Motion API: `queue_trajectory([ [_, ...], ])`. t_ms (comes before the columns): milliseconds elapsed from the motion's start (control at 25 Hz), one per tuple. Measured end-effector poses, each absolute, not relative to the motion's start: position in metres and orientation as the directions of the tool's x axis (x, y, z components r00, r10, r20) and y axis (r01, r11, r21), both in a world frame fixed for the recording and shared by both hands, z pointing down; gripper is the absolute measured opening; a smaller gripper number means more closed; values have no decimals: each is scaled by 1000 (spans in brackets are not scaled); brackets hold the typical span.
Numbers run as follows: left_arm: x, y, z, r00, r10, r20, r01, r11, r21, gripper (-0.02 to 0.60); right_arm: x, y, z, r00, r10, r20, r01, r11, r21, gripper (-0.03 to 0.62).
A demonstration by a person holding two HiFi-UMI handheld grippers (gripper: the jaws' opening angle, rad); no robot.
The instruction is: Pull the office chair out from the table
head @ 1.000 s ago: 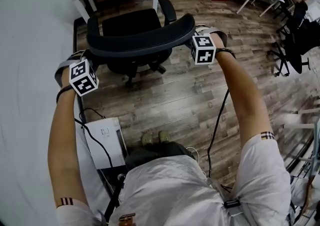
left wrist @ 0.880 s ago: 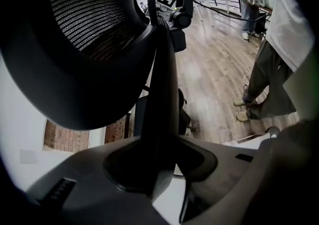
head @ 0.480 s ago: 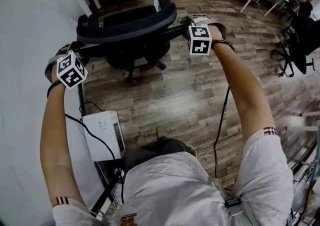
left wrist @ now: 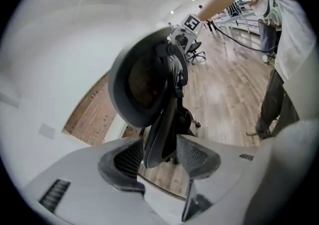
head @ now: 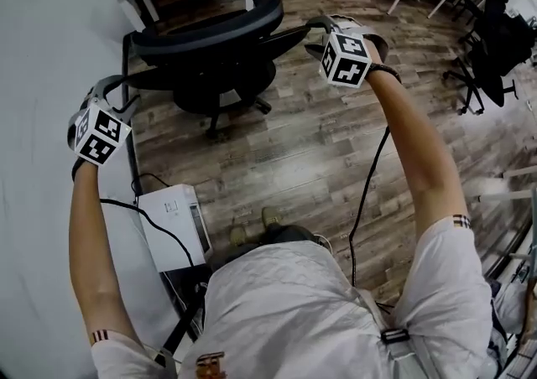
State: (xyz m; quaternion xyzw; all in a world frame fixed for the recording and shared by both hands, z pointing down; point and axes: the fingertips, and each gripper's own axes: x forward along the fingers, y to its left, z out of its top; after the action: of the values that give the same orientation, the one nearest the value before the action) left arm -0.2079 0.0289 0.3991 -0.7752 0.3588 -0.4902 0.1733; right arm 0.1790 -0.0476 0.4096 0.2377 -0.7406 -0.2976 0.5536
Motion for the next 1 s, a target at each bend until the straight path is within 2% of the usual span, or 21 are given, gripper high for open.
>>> queue_trajectory([
  [200, -181, 52, 345, 434, -784, 444, -530, -621, -578, 206, 165, -20, 367, -418, -706, 572, -297, 701, 648, 201],
  [400, -138, 80, 281, 611, -769, 188, -666, -628, -403, 202, 139, 12, 333, -573, -695, 434, -495, 716, 493, 187],
  [520, -115, 95, 258, 667, -743, 52, -705, -652, -277, 198, 115, 29, 325, -644, -674, 361, -526, 733, 430, 169],
  [600, -101, 101, 255, 688, -726, 4, -707, -671, -223, 182, 96, 39, 321, -682, -658, 319, -531, 746, 402, 147],
  [1000, -48, 121, 280, 766, -640, -52, -642, -763, -78, 55, 26, 87, 307, -798, -584, 149, -536, 800, 268, 3],
])
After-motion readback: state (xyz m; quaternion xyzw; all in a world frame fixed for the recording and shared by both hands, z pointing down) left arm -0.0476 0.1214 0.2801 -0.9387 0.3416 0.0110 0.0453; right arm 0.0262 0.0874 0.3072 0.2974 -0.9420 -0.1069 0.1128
